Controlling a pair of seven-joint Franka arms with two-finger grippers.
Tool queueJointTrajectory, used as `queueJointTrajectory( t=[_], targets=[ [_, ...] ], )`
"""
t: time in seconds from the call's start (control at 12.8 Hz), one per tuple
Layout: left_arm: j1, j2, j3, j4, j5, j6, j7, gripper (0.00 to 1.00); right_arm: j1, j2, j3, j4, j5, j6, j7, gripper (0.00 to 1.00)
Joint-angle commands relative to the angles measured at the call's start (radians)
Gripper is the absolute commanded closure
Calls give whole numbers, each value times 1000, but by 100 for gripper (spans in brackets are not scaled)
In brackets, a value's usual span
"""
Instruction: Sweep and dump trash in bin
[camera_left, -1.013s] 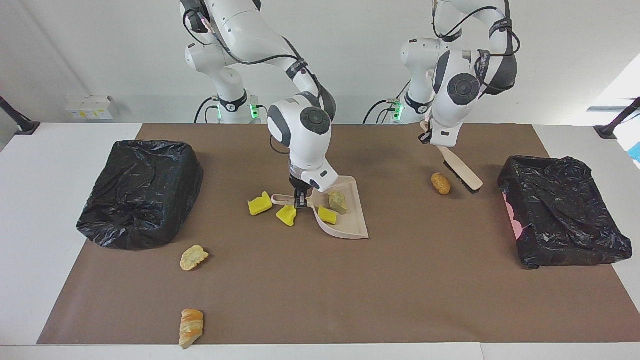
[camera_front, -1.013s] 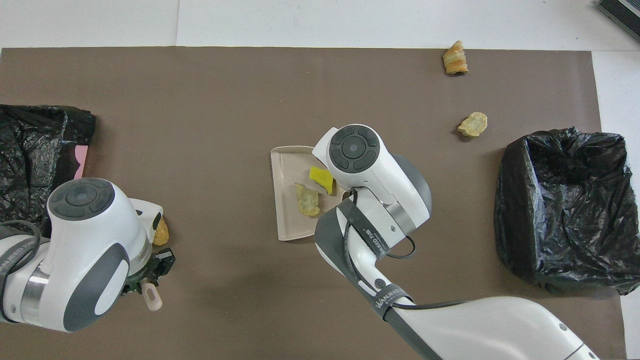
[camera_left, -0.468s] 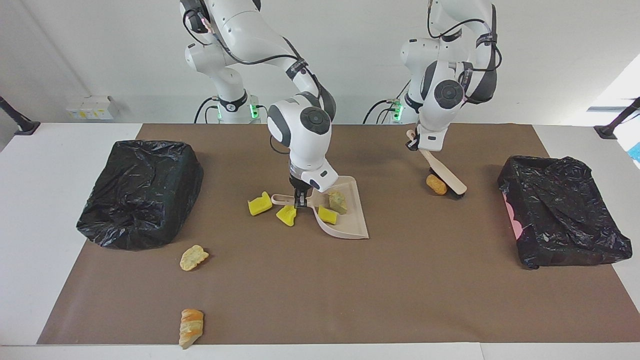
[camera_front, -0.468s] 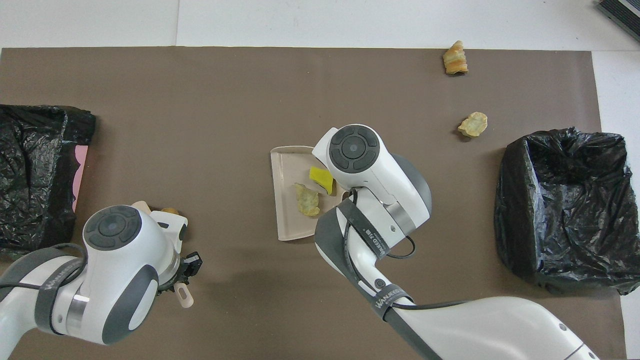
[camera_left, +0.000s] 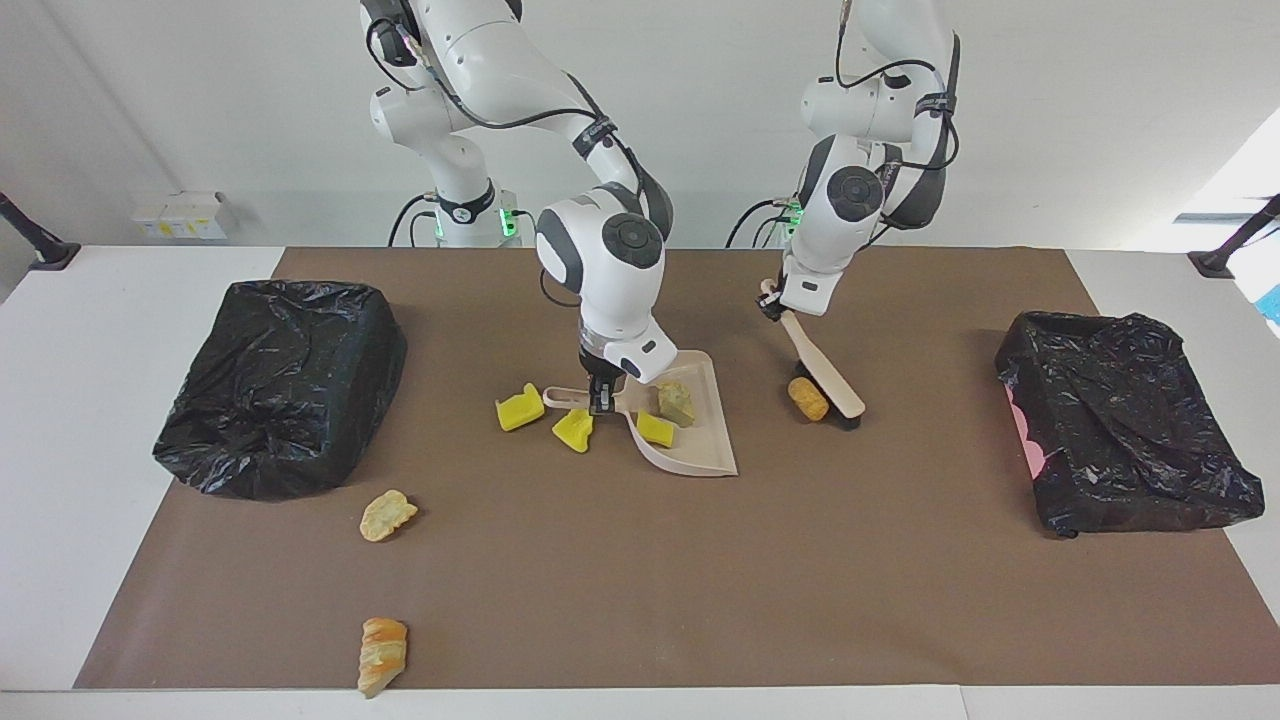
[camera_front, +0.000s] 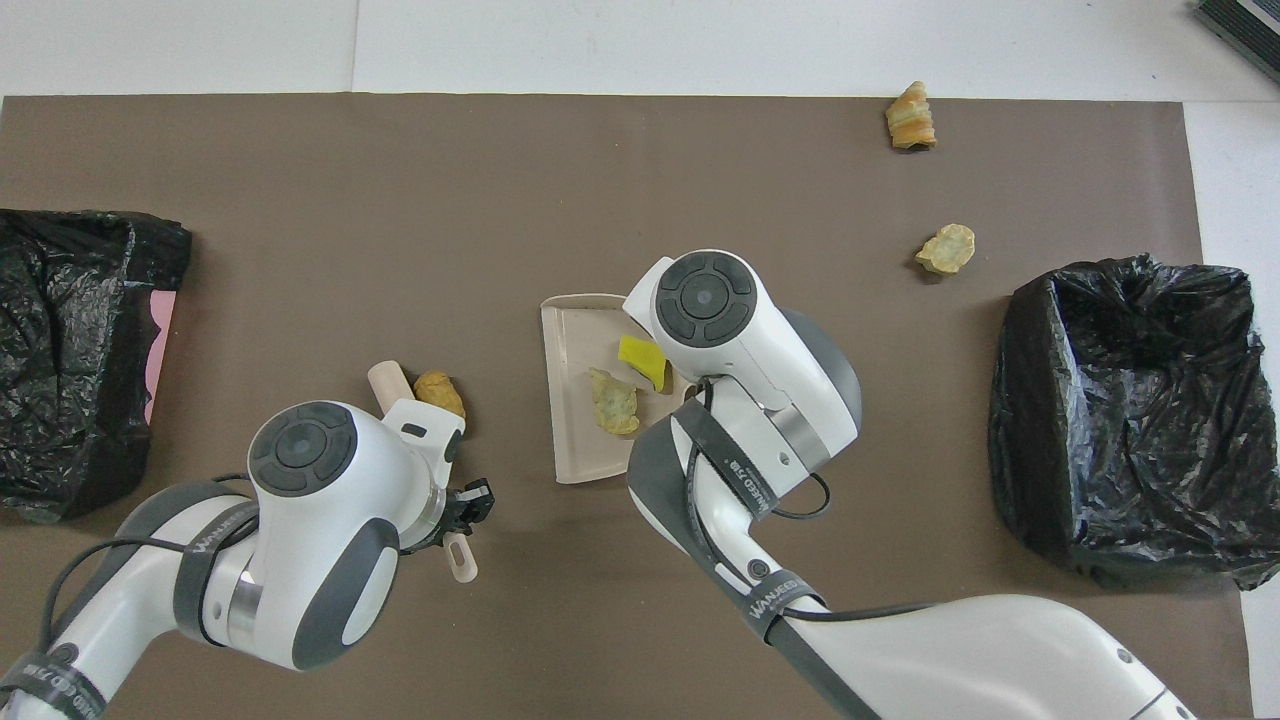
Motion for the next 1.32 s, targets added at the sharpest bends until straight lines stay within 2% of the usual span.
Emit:
queueJointTrajectory(
  t=[0.0, 0.08, 0.39, 0.62, 0.86, 1.09, 1.25],
  targets=[
    [-7, 82, -80, 37, -43, 88, 95, 100, -3, -24, 8, -22, -19, -6, -8, 100],
    [-7, 95, -94, 48, -43, 123, 129, 100, -3, -24, 8, -22, -19, -3, -8, 100],
    [-9, 119, -153, 108, -47, 127, 333, 100, 7, -21, 8, -25, -19, 3, 28, 100],
    [-1, 138, -180, 182, -47, 41, 307, 100, 1, -21, 8, -17, -16, -5, 29, 100],
    [37, 95, -167, 226, -35, -163, 295, 100, -25, -36, 8, -8, -5, -14, 17, 100],
    [65, 64, -168, 225, 52, -185, 281, 100, -49, -62, 9, -8, -2, -17, 12, 100],
    [66, 52, -168, 209, 68, -186, 236, 100, -69, -79, 9, -6, -2, -21, 8, 100]
  ],
)
